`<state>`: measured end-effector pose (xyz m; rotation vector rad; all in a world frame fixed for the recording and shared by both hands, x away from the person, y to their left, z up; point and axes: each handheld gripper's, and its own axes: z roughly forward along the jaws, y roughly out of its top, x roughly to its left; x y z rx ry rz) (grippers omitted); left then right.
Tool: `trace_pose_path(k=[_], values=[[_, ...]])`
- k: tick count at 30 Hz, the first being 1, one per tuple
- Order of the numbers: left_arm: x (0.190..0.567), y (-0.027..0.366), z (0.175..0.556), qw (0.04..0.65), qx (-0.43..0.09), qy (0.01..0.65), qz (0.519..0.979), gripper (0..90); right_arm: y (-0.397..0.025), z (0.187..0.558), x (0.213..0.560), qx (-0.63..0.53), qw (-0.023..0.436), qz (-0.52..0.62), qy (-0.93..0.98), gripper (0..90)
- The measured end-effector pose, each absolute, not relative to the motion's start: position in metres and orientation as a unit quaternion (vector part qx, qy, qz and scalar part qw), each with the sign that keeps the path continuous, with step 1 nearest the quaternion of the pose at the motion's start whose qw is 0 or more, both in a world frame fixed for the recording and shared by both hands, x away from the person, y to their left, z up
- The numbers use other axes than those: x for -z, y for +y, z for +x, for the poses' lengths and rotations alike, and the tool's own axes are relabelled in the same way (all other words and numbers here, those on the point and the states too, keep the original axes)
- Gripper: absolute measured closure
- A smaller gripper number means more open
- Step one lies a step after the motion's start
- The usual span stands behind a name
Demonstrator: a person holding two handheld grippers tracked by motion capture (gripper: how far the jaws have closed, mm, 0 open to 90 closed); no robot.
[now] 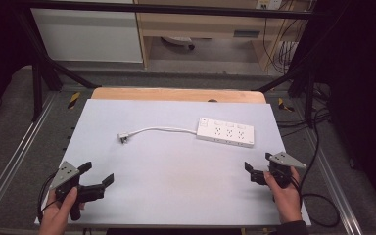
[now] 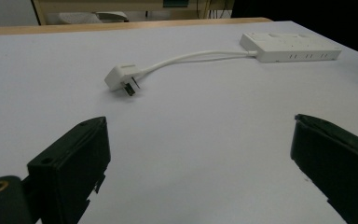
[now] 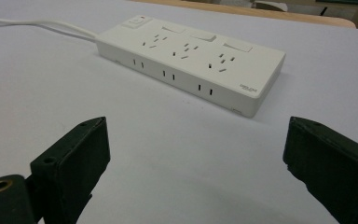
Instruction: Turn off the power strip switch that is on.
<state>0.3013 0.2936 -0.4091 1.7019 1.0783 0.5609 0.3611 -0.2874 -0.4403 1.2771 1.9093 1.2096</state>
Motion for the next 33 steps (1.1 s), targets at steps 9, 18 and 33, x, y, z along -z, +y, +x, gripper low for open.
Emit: trace_pose_path(k=[9,18,33], values=[[0.409,0.294,0.302,0.501,-0.232,0.447,0.703,4.6,-0.286,0.362,0.441,-0.452,0.264,0.471,0.71,6.6],[0.41,0.293,0.302,0.501,-0.23,0.448,0.704,4.7,-0.285,0.359,0.435,-0.47,0.277,0.462,0.699,4.9],[0.411,0.294,0.302,0.497,-0.232,0.449,0.705,4.6,-0.278,0.353,0.412,-0.511,0.274,0.451,0.679,4.0]])
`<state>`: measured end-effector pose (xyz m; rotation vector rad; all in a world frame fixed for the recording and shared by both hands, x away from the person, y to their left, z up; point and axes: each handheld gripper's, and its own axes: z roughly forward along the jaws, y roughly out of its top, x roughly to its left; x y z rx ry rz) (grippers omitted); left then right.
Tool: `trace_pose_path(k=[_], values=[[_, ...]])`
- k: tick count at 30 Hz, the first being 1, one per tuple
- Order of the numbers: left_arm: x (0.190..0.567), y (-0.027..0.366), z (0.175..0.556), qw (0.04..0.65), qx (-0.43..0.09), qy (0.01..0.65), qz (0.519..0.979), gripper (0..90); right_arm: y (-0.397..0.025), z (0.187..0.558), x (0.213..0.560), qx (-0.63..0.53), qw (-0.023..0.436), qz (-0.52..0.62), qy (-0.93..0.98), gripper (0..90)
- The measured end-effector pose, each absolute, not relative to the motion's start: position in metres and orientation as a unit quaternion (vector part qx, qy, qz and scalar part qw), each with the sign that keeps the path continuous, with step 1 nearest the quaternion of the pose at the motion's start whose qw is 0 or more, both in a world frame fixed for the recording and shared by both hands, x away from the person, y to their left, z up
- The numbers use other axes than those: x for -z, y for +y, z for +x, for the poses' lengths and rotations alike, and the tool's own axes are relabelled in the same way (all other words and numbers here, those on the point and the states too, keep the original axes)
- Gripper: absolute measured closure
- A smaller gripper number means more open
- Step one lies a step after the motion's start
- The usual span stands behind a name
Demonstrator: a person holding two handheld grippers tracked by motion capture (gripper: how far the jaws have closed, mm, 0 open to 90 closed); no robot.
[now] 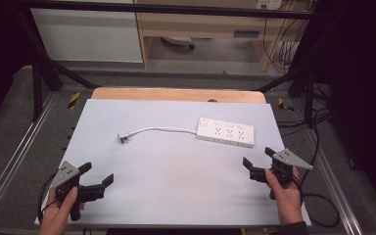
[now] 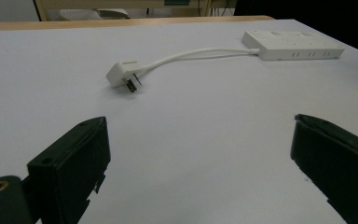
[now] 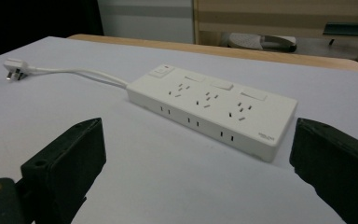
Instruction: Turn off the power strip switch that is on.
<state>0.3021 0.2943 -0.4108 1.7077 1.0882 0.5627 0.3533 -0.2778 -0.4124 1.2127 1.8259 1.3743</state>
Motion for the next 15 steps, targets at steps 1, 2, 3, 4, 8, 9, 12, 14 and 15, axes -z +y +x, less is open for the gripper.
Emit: trace_pose_path(k=[1,2,3,4,8,9,12,14,15], values=[[0.411,0.294,0.302,0.496,-0.232,0.45,0.706,4.7,-0.277,0.355,0.409,-0.511,0.273,0.449,0.68,3.9],[0.411,0.294,0.302,0.496,-0.232,0.449,0.706,4.7,-0.276,0.356,0.406,-0.512,0.274,0.447,0.68,4.0],[0.411,0.294,0.302,0.496,-0.233,0.449,0.706,4.7,-0.276,0.358,0.404,-0.513,0.273,0.447,0.68,3.8],[0.411,0.294,0.302,0.496,-0.232,0.449,0.706,4.6,-0.275,0.36,0.401,-0.514,0.272,0.446,0.68,3.8],[0.411,0.294,0.302,0.495,-0.232,0.451,0.705,4.6,-0.271,0.37,0.389,-0.514,0.271,0.441,0.684,3.4],[0.411,0.294,0.302,0.495,-0.233,0.451,0.705,4.7,-0.27,0.373,0.386,-0.512,0.273,0.438,0.687,3.7],[0.411,0.294,0.302,0.495,-0.234,0.449,0.706,4.7,-0.267,0.38,0.378,-0.504,0.279,0.432,0.695,3.7],[0.411,0.294,0.302,0.495,-0.233,0.451,0.705,4.6,-0.264,0.384,0.373,-0.503,0.279,0.433,0.694,3.0],[0.411,0.294,0.302,0.495,-0.233,0.451,0.705,4.6,-0.263,0.387,0.37,-0.502,0.279,0.434,0.694,2.8]])
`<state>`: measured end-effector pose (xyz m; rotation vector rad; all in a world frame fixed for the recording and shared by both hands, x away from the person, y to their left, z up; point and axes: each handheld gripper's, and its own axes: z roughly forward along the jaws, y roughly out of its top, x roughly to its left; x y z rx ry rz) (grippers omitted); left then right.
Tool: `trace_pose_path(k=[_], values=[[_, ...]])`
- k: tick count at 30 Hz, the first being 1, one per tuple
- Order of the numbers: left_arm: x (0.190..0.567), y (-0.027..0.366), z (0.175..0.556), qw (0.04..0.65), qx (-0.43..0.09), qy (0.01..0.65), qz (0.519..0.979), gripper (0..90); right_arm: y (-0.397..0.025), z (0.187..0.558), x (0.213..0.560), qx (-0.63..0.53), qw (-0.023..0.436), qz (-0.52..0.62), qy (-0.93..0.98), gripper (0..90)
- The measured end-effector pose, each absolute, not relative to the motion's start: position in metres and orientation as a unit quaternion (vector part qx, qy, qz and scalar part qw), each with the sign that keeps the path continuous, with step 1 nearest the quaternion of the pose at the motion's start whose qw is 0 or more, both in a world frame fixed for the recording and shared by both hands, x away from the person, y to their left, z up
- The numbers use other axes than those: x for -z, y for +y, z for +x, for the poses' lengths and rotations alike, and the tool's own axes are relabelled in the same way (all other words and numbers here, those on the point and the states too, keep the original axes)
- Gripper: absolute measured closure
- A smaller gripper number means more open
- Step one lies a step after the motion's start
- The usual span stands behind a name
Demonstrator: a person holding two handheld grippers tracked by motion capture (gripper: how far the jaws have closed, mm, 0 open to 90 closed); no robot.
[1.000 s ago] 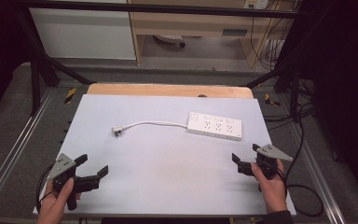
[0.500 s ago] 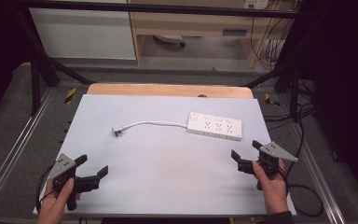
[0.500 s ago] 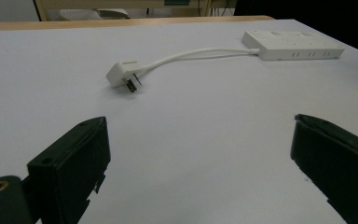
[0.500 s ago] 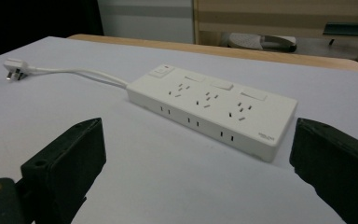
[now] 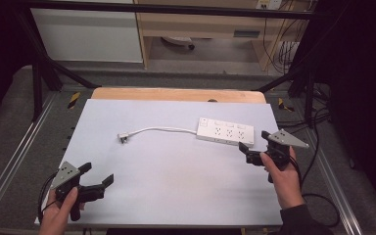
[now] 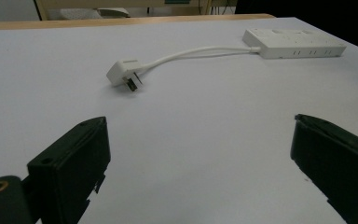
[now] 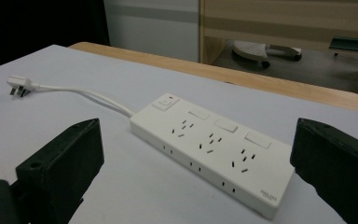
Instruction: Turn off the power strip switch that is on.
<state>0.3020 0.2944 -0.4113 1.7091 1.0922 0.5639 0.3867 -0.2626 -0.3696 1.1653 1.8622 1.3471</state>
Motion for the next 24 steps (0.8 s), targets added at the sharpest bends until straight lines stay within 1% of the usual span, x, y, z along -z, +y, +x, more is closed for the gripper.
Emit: trace_pose_path(k=[18,21,24], values=[[0.411,0.294,0.302,0.497,-0.23,0.452,0.704,4.6,-0.248,0.424,0.336,-0.495,0.29,0.435,0.694,5.7],[0.412,0.294,0.302,0.496,-0.231,0.452,0.705,4.7,-0.247,0.429,0.332,-0.494,0.292,0.439,0.692,7.9],[0.412,0.294,0.302,0.496,-0.23,0.452,0.705,4.7,-0.247,0.434,0.329,-0.492,0.295,0.44,0.691,15.1]])
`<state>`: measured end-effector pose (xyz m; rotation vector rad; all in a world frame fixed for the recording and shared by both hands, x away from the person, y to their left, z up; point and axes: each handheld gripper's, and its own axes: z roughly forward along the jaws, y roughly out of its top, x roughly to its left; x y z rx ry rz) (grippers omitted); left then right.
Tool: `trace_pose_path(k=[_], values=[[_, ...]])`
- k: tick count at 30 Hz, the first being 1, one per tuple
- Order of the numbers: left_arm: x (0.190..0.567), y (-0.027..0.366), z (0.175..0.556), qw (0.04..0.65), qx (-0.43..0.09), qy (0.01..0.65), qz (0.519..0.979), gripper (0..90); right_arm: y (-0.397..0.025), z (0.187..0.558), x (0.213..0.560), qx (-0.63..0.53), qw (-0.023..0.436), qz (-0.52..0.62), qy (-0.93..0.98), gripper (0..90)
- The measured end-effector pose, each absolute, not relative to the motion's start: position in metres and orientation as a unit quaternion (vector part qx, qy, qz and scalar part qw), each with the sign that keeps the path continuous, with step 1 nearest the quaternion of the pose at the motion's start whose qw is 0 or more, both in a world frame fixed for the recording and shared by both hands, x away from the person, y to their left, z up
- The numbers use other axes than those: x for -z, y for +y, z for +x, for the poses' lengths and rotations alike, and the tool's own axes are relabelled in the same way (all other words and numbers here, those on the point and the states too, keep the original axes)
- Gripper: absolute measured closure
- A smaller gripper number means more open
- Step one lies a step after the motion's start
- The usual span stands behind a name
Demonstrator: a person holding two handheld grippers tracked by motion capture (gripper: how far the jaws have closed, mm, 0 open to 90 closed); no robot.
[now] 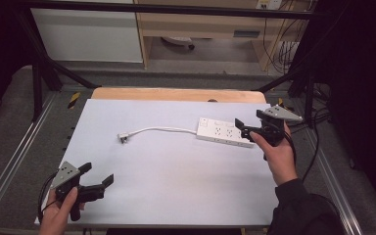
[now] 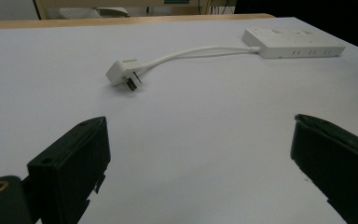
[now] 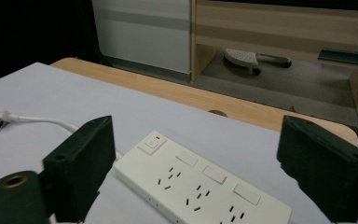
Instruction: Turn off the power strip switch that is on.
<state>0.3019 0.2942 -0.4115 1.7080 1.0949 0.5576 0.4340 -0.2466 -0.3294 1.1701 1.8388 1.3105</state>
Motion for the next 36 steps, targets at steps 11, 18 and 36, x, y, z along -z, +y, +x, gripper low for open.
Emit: trace_pose_path(k=[11,18,36], values=[[0.412,0.294,0.302,0.496,-0.23,0.452,0.705,4.7,-0.243,0.447,0.328,-0.492,0.322,0.427,0.687,55.7],[0.412,0.294,0.302,0.494,-0.229,0.447,0.71,4.6,-0.239,0.458,0.333,-0.492,0.327,0.418,0.69,76.4],[0.412,0.291,0.303,0.494,-0.228,0.446,0.71,4.7,-0.229,0.486,0.332,-0.476,0.329,0.419,0.7,90.0]])
